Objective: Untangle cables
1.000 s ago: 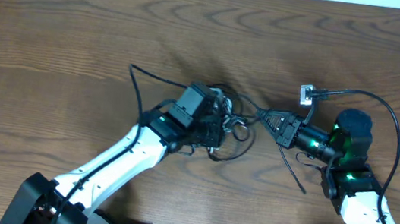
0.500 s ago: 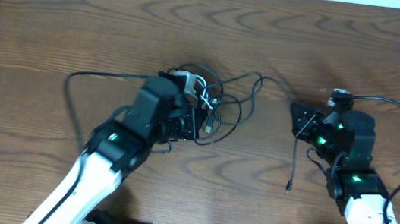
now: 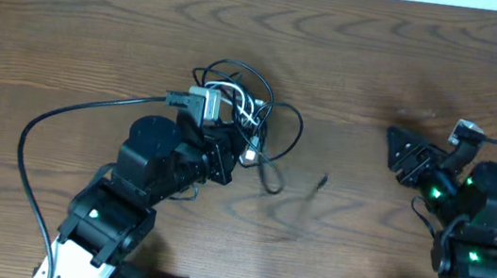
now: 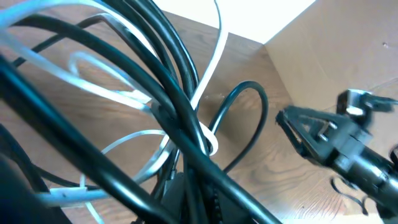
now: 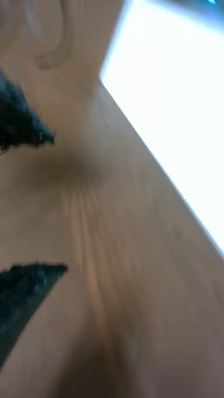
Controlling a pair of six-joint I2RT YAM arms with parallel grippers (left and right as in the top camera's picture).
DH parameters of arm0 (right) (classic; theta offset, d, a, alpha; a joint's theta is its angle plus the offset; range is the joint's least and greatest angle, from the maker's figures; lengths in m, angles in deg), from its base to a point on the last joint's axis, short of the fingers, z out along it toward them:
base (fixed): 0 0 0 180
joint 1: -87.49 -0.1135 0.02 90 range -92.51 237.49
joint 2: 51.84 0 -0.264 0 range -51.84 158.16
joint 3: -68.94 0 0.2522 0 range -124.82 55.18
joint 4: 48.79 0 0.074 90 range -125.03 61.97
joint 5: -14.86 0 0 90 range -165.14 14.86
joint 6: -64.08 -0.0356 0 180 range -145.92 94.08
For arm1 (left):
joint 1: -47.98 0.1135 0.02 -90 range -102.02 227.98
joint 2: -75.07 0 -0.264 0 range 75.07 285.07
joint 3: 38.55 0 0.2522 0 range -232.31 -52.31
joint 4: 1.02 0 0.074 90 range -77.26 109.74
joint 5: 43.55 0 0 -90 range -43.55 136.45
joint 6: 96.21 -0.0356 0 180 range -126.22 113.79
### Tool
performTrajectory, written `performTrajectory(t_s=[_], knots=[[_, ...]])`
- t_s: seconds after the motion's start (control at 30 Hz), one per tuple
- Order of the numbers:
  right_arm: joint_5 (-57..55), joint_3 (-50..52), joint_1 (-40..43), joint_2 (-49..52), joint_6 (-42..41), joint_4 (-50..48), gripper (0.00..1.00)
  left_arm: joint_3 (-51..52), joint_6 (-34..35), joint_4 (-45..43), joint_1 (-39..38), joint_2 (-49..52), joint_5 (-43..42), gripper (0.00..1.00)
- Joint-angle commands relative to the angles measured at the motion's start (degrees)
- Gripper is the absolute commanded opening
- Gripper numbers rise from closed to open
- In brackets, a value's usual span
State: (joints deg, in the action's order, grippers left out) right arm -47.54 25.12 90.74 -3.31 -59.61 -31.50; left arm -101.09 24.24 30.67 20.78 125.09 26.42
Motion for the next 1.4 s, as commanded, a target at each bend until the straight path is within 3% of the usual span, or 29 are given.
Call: performTrajectory(t_s=[0.0,0.13,0.23,0.33,0.43,0.7,0.83,1.07,1.2,1.37], knots=[[15.7,-1.3,0.2,-3.5,1.0,-0.1,0.66,-0.1,3.1,-4.3,0.1,1.7,0.1,0.08],[26.2,-1.3,0.1,-5.5,1.0,-0.1,0.79,-0.1,4.8,-12.7,0.1,4.9,-6.1,0.08],[31.6,-1.3,0.1,-5.5,1.0,-0.1,0.85,-0.1,-4.8,-19.1,0.1,8.0,-18.9,0.08],[34.4,-1.3,0.1,-5.5,1.0,-0.5,0.85,-0.1,-14.5,-20.2,0.1,11.3,-29.7,0.08],[36.9,-1.3,0.1,-5.5,1.0,-3.2,0.82,-0.1,-19.7,-16.6,0.1,16.2,-30.0,0.08],[38.3,-1.3,0.0,-5.5,1.0,-7.4,0.77,-0.1,-20.3,-15.5,0.0,24.7,-30.0,0.09],[36.7,-1.3,-0.9,-5.1,1.0,-7.4,0.72,-0.1,-20.3,-17.8,0.0,24.8,-34.3,0.09],[23.2,-1.3,-5.6,-1.9,1.2,-7.8,0.63,-0.1,-20.3,-19.3,-0.5,24.8,-42.3,0.08],[22.9,-1.3,-9.5,0.8,1.2,-12.0,0.57,-0.1,-20.4,-17.7,-0.5,24.9,-42.7,0.08],[22.8,-1.3,-13.1,2.7,1.2,-18.5,0.56,-0.1,-22.2,-13.8,-0.5,24.9,-42.3,0.09]])
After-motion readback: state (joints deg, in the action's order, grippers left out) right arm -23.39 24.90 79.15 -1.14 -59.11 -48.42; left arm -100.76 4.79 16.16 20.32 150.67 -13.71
